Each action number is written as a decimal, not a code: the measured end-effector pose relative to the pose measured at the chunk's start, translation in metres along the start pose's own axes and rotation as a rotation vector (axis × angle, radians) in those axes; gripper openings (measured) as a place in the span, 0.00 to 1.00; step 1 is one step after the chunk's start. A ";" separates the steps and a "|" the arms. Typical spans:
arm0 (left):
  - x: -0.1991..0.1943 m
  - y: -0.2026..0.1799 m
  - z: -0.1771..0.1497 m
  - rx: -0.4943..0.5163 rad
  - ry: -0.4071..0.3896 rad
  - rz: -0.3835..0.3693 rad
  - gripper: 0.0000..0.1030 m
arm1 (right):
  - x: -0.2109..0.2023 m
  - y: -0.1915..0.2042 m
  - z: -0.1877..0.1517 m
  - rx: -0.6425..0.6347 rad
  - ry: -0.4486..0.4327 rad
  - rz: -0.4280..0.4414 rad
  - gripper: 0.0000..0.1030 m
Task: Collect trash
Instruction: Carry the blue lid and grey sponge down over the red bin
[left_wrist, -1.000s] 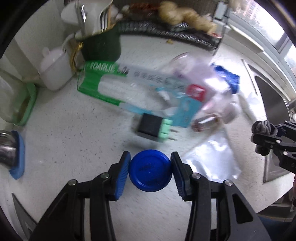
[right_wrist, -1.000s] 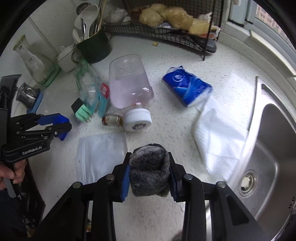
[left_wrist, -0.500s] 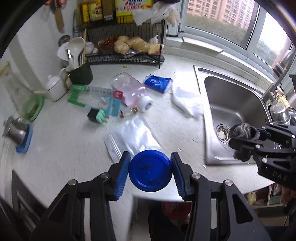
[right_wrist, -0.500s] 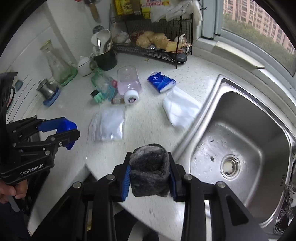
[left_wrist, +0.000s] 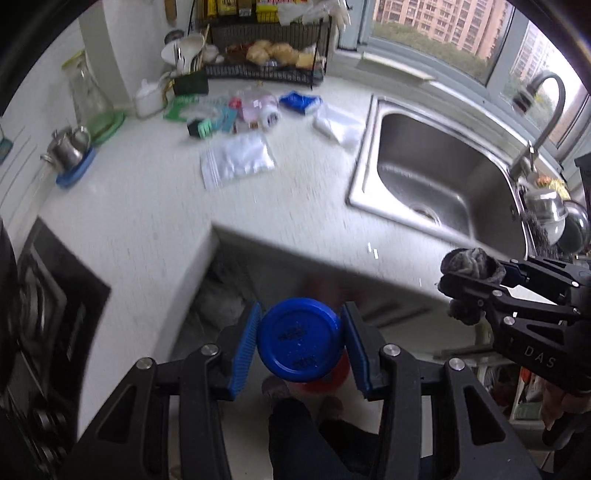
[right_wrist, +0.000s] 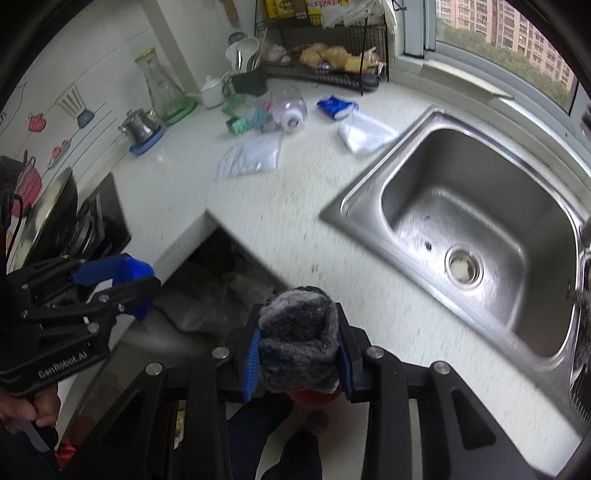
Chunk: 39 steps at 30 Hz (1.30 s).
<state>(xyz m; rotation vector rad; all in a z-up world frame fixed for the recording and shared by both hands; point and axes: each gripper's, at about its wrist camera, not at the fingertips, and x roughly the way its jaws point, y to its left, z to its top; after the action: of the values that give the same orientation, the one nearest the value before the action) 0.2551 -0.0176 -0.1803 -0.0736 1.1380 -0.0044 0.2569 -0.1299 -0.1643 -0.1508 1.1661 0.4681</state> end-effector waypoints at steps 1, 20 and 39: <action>0.003 -0.002 -0.009 0.002 0.013 0.010 0.41 | 0.003 0.002 -0.007 -0.003 0.011 0.002 0.31; 0.184 0.023 -0.163 -0.118 0.312 0.032 0.41 | 0.179 0.006 -0.122 0.125 0.229 -0.072 0.31; 0.441 0.031 -0.252 -0.103 0.395 -0.027 0.41 | 0.422 -0.032 -0.220 0.110 0.316 -0.044 0.31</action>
<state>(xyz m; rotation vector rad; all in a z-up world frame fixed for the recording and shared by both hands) 0.2103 -0.0189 -0.6873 -0.1852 1.5322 0.0165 0.2148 -0.1192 -0.6398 -0.1587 1.4922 0.3469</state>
